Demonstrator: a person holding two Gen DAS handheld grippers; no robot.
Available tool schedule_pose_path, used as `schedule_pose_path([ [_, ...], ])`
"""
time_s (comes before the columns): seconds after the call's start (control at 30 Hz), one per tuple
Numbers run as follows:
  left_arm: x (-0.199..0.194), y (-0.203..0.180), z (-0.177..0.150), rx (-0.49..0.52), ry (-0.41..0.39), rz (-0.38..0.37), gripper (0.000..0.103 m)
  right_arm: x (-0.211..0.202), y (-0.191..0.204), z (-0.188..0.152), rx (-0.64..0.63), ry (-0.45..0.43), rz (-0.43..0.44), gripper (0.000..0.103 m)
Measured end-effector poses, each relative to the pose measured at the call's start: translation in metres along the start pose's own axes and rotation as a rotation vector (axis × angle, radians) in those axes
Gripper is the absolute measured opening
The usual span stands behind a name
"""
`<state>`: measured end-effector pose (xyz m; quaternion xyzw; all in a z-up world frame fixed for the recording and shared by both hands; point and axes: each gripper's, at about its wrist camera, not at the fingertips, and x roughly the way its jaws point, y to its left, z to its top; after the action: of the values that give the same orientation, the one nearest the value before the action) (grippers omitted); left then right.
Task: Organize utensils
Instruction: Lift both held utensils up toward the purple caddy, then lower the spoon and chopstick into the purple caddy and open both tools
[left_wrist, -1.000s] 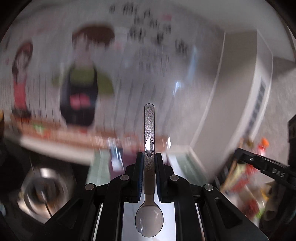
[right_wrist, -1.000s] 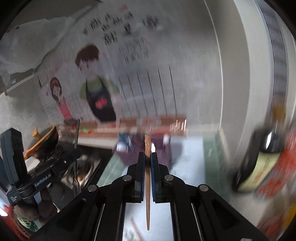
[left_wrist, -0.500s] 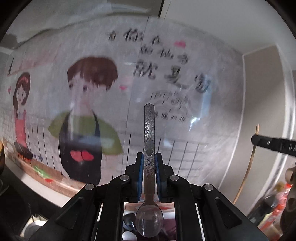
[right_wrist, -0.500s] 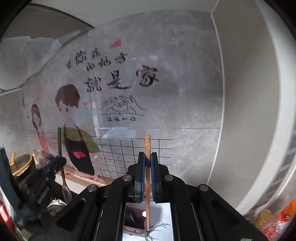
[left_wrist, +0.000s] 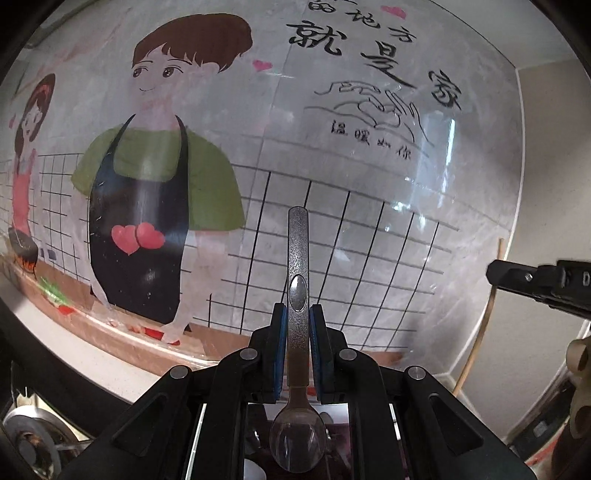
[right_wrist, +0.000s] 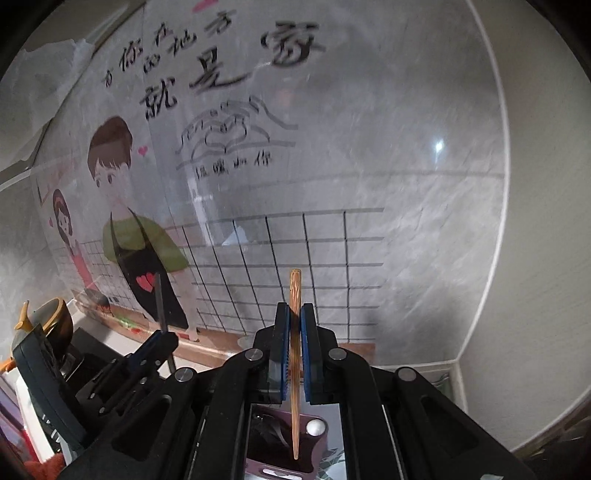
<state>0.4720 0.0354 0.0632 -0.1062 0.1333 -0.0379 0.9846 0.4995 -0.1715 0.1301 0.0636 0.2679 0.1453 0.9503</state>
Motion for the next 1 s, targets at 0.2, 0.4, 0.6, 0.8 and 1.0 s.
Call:
schedule_pose_path([
  [0.2, 0.013, -0.007, -0.030, 0.051, 0.021, 0.028, 0.012, 0.022, 0.002, -0.019, -0.001, 0.043, 0.001, 0.006],
  [0.4, 0.019, -0.001, -0.051, 0.038, 0.060, 0.048, 0.012, 0.038, -0.003, -0.049, -0.001, 0.119, -0.013, 0.006],
  [0.6, 0.013, -0.001, -0.066, 0.035, 0.100, 0.053, 0.012, 0.047, -0.007, -0.075, 0.023, 0.174, -0.008, 0.006],
  [0.8, 0.006, 0.004, -0.074, 0.009, 0.157, 0.042, 0.012, 0.047, -0.009, -0.090, 0.030, 0.207, -0.011, 0.006],
  [1.0, -0.008, 0.010, -0.067, -0.034, 0.233, -0.010, 0.014, 0.050, -0.010, -0.103, 0.027, 0.274, -0.010, 0.008],
])
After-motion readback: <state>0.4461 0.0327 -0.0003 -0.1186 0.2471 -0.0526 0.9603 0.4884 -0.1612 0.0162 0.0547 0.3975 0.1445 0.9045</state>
